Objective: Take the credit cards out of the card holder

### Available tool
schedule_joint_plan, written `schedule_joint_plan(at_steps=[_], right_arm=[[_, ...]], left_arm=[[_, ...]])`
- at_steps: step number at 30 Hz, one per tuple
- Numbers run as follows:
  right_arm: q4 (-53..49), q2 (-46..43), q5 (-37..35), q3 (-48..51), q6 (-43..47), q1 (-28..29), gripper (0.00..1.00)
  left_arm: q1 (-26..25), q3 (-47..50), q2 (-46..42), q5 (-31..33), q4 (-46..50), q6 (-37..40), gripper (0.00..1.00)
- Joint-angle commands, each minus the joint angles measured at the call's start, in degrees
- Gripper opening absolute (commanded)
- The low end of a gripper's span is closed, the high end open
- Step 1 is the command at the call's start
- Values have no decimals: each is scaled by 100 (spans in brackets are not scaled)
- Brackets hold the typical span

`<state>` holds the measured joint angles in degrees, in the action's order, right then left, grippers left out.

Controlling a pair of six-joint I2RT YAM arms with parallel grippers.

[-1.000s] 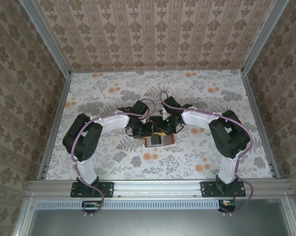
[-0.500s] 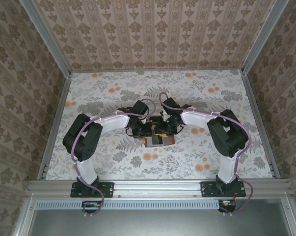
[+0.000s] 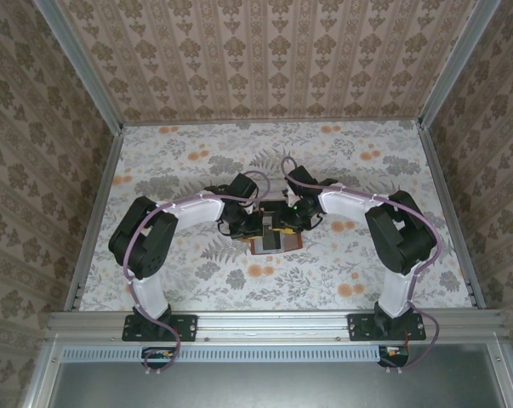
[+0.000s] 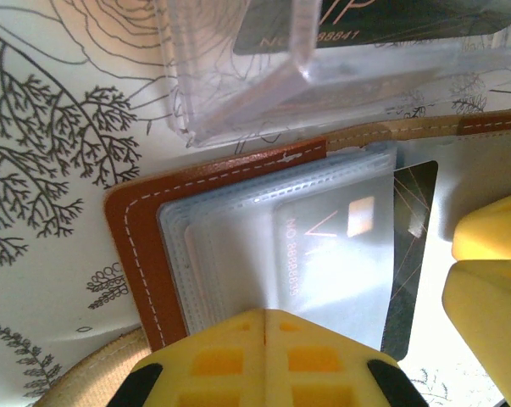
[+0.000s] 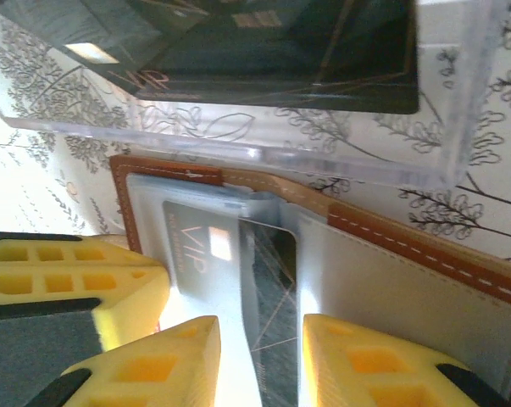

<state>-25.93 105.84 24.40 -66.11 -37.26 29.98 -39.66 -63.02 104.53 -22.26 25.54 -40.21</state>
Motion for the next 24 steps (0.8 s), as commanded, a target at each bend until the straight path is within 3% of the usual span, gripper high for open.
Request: schedule_joint_plan(at_steps=[1,15,24], right_arm=[[-96,102,18,136,118,-25,33],[437,191,659,339,-59,-26,32],[657,7,873,444,-236,-42,26]], left_arm=[[37,-8,85,195,390,162,2],[35,-52,105,178,457,207,2],[32,-81,120,178,480,222,2]])
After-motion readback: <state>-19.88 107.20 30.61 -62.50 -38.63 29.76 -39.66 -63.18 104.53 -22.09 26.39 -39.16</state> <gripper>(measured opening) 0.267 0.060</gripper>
